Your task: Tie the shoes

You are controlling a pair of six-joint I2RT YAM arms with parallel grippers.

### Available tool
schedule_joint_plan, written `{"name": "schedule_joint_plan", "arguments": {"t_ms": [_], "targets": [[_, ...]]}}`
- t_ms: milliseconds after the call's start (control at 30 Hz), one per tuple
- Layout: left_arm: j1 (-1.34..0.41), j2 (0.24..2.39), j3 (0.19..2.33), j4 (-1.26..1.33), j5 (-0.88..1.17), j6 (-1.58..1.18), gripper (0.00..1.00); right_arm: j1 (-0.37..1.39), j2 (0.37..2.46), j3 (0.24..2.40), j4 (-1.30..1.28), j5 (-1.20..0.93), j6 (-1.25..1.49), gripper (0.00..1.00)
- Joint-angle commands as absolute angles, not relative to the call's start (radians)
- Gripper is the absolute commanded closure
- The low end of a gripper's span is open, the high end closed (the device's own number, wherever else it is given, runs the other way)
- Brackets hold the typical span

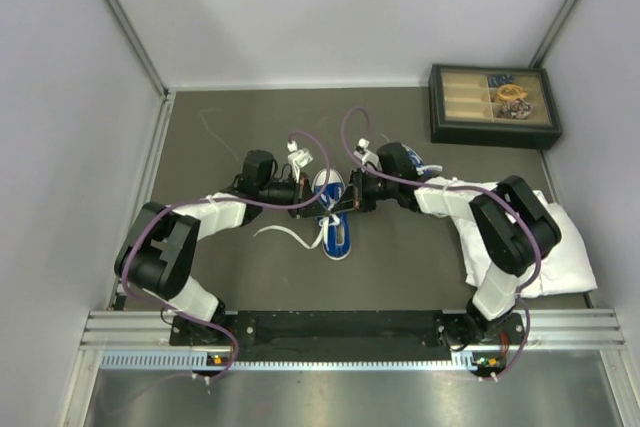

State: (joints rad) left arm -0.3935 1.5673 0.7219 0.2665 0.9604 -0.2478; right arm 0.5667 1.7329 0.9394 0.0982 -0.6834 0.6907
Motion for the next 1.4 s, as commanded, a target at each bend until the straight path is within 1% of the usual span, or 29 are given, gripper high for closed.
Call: {"name": "schedule_joint_plan", "arguments": {"t_ms": [0, 33, 233, 267, 433, 533, 567, 600, 667, 700, 833, 867, 900, 933, 1033, 1167, 1300, 1367], "targets": [[-0.400, 1.529, 0.707, 0.351, 0.969, -0.279, 1.00, 0.563, 1.721, 0.855, 0.412, -0.747, 0.877, 1.00], [-0.400, 1.528, 0.706, 0.353, 0.968, -0.279, 1.00, 0.563, 1.726, 0.844, 0.487, -0.749, 0.897, 1.00], [-0.413, 1.526, 0.698, 0.359, 0.962, -0.284, 1.00, 0.557, 1.759, 0.750, 0.739, -0.755, 1.049, 1.00], [-0.414, 1.526, 0.696, 0.357, 0.965, -0.282, 1.00, 0.552, 1.770, 0.726, 0.829, -0.750, 1.092, 1.00], [-0.420, 1.529, 0.695, 0.334, 0.960, -0.270, 1.00, 0.541, 1.813, 0.690, 0.989, -0.750, 1.184, 1.00], [-0.425, 1.531, 0.704, 0.301, 0.950, -0.244, 0.93, 0.540, 1.847, 0.675, 1.081, -0.749, 1.235, 1.00], [-0.426, 1.531, 0.721, 0.241, 0.943, -0.198, 0.90, 0.540, 1.856, 0.670, 1.110, -0.750, 1.245, 1.00], [-0.428, 1.523, 0.727, 0.209, 0.937, -0.177, 0.83, 0.540, 1.871, 0.669, 1.147, -0.753, 1.253, 1.00], [-0.425, 1.509, 0.750, 0.114, 0.922, -0.108, 0.76, 0.540, 1.881, 0.667, 1.160, -0.756, 1.261, 1.00], [-0.425, 1.490, 0.755, 0.086, 0.919, -0.083, 0.67, 0.540, 1.882, 0.666, 1.166, -0.758, 1.261, 1.00], [-0.425, 1.408, 0.773, -0.081, 0.888, 0.066, 0.56, 0.538, 1.896, 0.655, 1.198, -0.761, 1.266, 1.00], [-0.422, 1.391, 0.781, -0.113, 0.885, 0.122, 0.55, 0.538, 1.896, 0.652, 1.203, -0.759, 1.266, 1.00], [-0.417, 1.359, 0.791, -0.200, 0.884, 0.150, 0.54, 0.538, 1.896, 0.652, 1.203, -0.759, 1.267, 1.00], [-0.411, 1.347, 0.802, -0.228, 0.882, 0.175, 0.52, 0.538, 1.898, 0.650, 1.206, -0.759, 1.266, 1.00], [-0.364, 1.313, 0.822, -0.279, 0.894, 0.189, 0.50, 0.538, 1.898, 0.649, 1.204, -0.758, 1.264, 1.00], [-0.261, 1.319, 0.837, -0.236, 0.890, 0.132, 0.50, 0.538, 1.902, 0.647, 1.204, -0.755, 1.264, 1.00], [-0.235, 1.373, 0.848, -0.174, 0.864, 0.104, 0.49, 0.538, 1.901, 0.647, 1.192, -0.753, 1.258, 1.00], [-0.236, 1.399, 0.860, -0.146, 0.847, 0.094, 0.50, 0.538, 1.899, 0.649, 1.189, -0.755, 1.253, 1.00]]}}
